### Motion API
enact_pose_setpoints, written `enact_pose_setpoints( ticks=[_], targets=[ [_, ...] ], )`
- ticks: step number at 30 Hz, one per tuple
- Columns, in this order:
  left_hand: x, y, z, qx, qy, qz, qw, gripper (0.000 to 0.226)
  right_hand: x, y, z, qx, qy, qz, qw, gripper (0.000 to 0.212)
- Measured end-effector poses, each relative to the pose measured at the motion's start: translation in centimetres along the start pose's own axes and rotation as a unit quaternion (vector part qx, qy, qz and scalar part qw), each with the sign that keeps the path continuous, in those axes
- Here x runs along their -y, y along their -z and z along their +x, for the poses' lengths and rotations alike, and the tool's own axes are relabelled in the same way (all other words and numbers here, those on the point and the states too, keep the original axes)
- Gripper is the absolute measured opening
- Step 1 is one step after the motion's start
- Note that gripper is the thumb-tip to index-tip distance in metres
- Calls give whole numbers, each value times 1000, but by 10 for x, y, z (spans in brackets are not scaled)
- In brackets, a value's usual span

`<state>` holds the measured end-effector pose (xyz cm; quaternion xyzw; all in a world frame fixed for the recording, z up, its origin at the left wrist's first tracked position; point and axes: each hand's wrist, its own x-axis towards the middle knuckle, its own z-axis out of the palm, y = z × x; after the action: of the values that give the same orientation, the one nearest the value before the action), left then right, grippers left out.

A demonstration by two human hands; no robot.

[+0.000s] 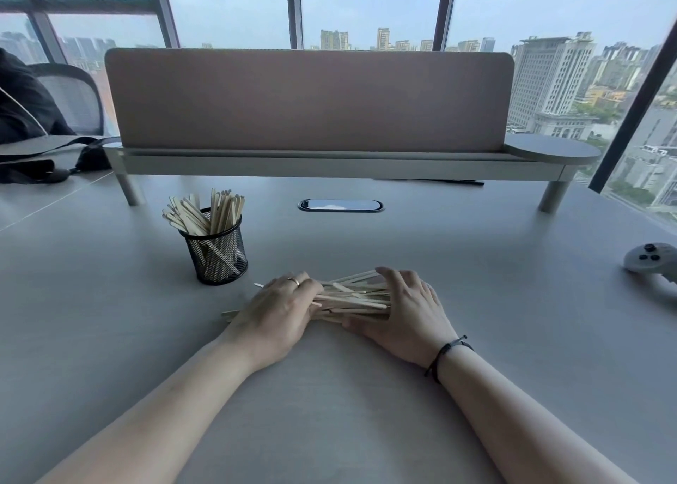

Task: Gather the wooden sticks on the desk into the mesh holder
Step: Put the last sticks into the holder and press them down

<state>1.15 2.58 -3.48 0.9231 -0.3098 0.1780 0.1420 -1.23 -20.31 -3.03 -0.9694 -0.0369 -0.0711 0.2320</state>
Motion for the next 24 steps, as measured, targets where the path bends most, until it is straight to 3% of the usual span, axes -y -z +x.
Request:
enact_pose_setpoints(
  ticks=[4,11,18,24],
  targets=[
    [4,4,-2,-17,-7,13,1000,29,-2,4,1,-26,-17,62,998,103],
    [12,6,-1,-33,-27,25,999,24,-1,1,1,-16,3,16,1000,98],
    [17,18,-3,-87,-32,39,995,22,-1,5,0,-36,15,58,998,116],
    [17,29,-7,-164,51,-6,985,26,-1,4,-1,-13,35,83,996,132]
  ],
)
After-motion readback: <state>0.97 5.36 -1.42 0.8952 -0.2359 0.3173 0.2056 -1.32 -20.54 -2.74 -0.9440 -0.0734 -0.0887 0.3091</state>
